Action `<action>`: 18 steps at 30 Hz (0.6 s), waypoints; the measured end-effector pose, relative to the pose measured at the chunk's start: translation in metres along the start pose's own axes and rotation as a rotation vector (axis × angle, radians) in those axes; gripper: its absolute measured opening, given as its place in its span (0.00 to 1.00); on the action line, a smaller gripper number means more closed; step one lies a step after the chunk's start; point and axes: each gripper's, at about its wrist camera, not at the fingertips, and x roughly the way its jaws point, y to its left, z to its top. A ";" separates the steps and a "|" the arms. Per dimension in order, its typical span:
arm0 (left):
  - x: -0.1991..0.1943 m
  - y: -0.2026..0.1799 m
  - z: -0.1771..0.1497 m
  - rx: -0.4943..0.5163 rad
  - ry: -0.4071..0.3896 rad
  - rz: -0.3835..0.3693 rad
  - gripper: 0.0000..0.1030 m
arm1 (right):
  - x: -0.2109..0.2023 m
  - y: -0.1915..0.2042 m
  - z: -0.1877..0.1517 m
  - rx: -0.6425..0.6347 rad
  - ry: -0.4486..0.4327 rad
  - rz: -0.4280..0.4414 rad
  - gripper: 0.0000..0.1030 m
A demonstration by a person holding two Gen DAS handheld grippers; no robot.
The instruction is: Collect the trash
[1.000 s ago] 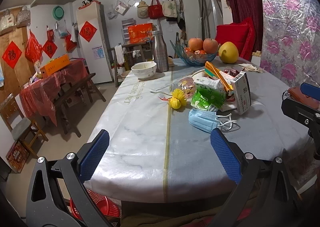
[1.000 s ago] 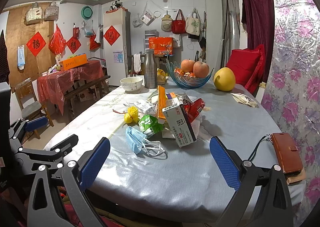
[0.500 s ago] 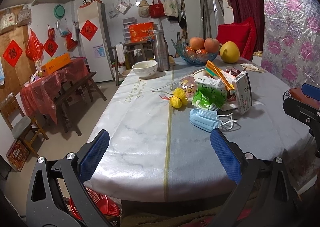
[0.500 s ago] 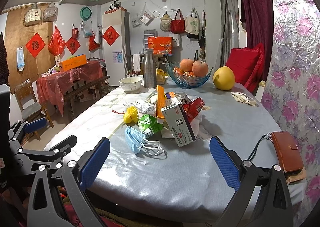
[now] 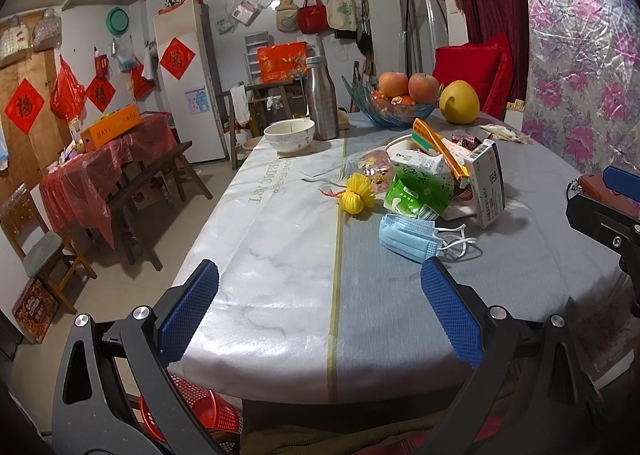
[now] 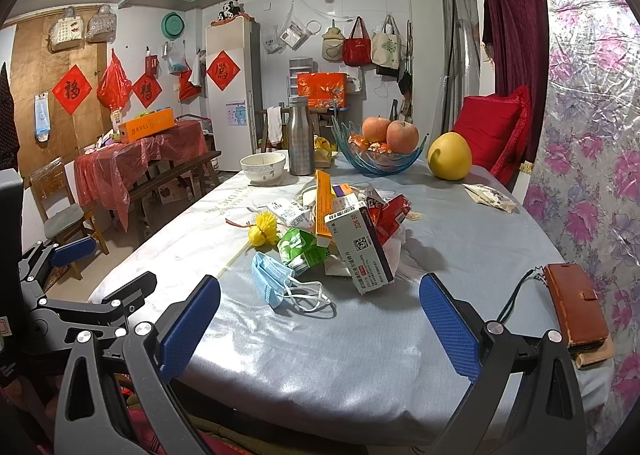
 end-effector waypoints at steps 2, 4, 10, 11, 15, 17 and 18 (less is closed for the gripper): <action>0.000 0.000 -0.001 0.000 0.000 0.000 0.94 | 0.000 0.000 0.000 0.001 -0.001 0.000 0.95; 0.000 0.000 -0.001 0.000 0.000 0.001 0.94 | -0.001 0.001 0.000 0.003 0.000 0.000 0.95; 0.000 0.000 0.000 0.000 0.000 -0.001 0.94 | -0.002 0.000 -0.001 0.001 -0.001 0.000 0.95; 0.000 -0.001 -0.001 0.001 0.001 -0.001 0.94 | -0.001 0.000 -0.001 0.001 0.000 0.000 0.95; 0.000 0.000 0.000 0.000 0.002 -0.001 0.94 | -0.001 0.000 -0.001 0.004 0.001 0.002 0.95; 0.000 0.000 0.000 0.000 0.001 -0.001 0.94 | -0.001 -0.001 -0.001 0.003 0.001 0.000 0.95; 0.000 0.000 0.000 0.000 0.001 -0.001 0.94 | -0.001 0.000 -0.001 0.003 0.001 0.001 0.95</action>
